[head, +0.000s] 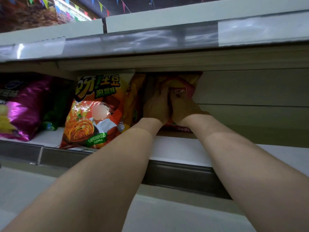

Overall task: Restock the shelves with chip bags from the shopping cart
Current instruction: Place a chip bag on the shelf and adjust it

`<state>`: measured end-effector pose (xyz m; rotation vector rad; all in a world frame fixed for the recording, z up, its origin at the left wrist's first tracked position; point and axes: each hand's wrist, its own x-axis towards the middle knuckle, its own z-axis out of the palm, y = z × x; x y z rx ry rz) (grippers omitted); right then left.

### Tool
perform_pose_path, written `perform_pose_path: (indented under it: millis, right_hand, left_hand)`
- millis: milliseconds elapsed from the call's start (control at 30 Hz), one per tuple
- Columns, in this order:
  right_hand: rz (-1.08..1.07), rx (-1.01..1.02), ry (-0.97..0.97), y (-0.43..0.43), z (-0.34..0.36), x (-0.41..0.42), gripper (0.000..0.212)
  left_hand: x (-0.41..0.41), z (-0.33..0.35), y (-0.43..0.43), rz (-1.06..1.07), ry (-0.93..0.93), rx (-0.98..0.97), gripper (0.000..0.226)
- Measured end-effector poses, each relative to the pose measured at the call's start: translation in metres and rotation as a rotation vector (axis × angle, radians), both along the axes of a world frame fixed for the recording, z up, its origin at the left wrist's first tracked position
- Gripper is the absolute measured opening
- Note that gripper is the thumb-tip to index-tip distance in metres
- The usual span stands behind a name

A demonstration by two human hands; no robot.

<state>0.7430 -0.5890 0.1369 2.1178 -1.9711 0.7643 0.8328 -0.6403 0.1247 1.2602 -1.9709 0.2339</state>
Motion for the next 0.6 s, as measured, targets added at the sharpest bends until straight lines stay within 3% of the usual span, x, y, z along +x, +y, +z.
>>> perform_pose_path:
  millis: [133,200,367,467,600]
  right_hand:
    - [-0.007,0.098,-0.001,0.015,0.009,0.005,0.072]
    - [-0.001,0.145,-0.054,0.028,0.012,0.010,0.073]
    - [0.030,0.036,-0.309,0.063,0.013,0.038,0.031]
    - [0.092,-0.085,-0.495,0.084,0.009,0.062,0.027]
    - [0.298,-0.170,-0.703,0.113,-0.003,0.104,0.025]
  left_hand:
    - [0.018,0.003,0.021,0.030,-0.108,0.104,0.068]
    - [0.029,0.011,0.032,0.015,-0.063,0.120,0.064]
    - [0.050,0.021,0.075,-0.114,0.358,0.049,0.035]
    - [0.069,0.015,0.107,-0.132,0.612,0.043,0.030]
    - [0.107,0.007,0.148,-0.143,0.696,-0.076,0.032]
